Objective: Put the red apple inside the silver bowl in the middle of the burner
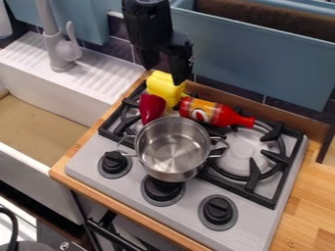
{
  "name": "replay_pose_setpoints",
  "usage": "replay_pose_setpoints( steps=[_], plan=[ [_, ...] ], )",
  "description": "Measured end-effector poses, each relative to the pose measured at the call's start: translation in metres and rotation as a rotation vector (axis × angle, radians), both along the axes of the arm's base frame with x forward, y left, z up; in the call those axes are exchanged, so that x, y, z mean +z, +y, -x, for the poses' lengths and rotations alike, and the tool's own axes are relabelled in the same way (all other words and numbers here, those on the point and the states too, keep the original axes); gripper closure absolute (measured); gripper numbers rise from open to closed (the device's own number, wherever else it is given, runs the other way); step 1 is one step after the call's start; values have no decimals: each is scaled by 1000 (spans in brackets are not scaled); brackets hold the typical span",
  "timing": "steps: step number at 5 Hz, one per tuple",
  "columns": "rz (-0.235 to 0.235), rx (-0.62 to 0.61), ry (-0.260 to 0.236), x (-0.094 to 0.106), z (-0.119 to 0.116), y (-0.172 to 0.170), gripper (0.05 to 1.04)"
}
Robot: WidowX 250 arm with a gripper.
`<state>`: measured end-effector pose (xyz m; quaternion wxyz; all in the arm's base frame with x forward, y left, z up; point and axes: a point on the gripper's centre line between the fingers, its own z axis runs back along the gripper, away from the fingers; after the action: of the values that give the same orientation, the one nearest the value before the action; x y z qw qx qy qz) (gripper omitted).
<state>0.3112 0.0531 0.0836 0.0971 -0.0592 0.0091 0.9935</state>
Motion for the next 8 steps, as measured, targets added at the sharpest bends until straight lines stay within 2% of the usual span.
replay_pose_setpoints(
  steps=[1,2,3,4,5,6,7,8],
  plan=[
    [7,7,24,-10,4,-1,85],
    [29,192,-58,-21,14,8,85],
    [31,299,-96,-20,17,20,85],
    [27,410,-158,-24,17,35,85],
    [32,439,-181,-20,12,48,85],
    [71,363,-130,-37,6,50,85],
    [83,333,-110,-47,4,48,85],
    [85,306,-117,-52,3,48,85]
  ],
)
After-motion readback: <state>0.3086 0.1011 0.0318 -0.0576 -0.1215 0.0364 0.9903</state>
